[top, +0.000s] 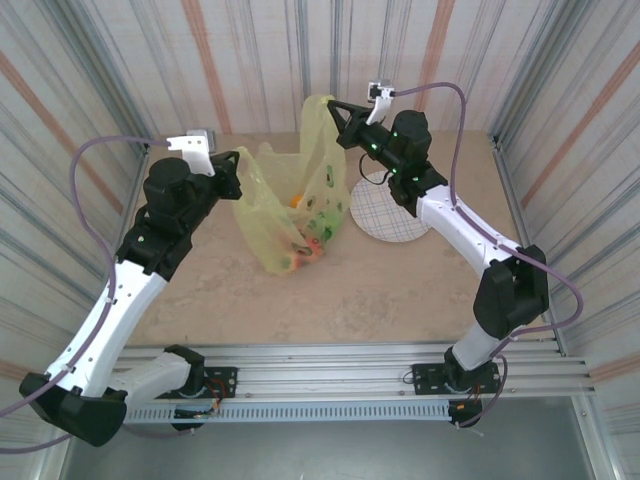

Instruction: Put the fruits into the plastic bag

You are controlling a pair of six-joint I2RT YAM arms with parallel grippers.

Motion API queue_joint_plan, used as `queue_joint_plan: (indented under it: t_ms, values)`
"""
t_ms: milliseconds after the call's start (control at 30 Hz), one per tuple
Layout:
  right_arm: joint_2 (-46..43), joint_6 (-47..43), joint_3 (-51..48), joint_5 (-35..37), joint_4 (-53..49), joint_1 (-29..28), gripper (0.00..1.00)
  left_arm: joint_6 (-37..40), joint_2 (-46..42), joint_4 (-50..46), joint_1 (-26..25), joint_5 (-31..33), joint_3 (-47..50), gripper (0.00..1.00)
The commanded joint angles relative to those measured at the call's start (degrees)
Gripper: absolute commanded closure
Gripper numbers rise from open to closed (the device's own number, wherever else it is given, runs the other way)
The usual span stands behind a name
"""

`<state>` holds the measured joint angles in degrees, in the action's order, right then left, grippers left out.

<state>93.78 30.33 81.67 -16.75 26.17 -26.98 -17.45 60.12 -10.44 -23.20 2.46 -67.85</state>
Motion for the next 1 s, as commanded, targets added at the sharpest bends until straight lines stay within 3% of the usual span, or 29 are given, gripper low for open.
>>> queue_joint_plan:
  t_ms: [0, 333, 500, 633, 767, 867, 967]
  values:
    - [0.03, -2.46, 1.78, -0.33, -1.28, 0.37, 1.00, -1.72, -0.38, 2.86, 0.35, -2.24, -0.10, 1.00]
    - [0.24, -3.53, -3.70, 1.36, -3.93, 1.90, 1.00, -5.80, 1.15, 3.24, -1.04, -9.49, 6.23, 1.00]
    - [-1.26, -3.23, -8.24, 2.17, -6.61, 4.29, 0.98, -3.72, 0.86, 2.05, -1.23, -11.45, 5.52, 0.85]
    - [-3.58, -3.08, -9.98, 1.42, -8.74, 5.98, 0.74, -1.79, 0.19, 0.61, -1.23, -12.77, 3.66, 0.59]
    - [-7.70, -4.76, -10.39, 0.79, -11.99, 6.83, 0.42, -0.16, -1.37, -1.71, -1.14, -12.40, 2.46, 0.28]
    - [-11.47, -7.53, -11.21, 2.03, -14.47, 6.88, 0.24, 0.92, -3.66, -3.30, -0.88, -10.68, 2.43, 0.12]
    - [-15.32, -10.26, -12.40, 3.91, -16.72, 7.01, 0.14, 2.42, -6.52, -4.14, -0.45, -8.66, 3.10, 0.03]
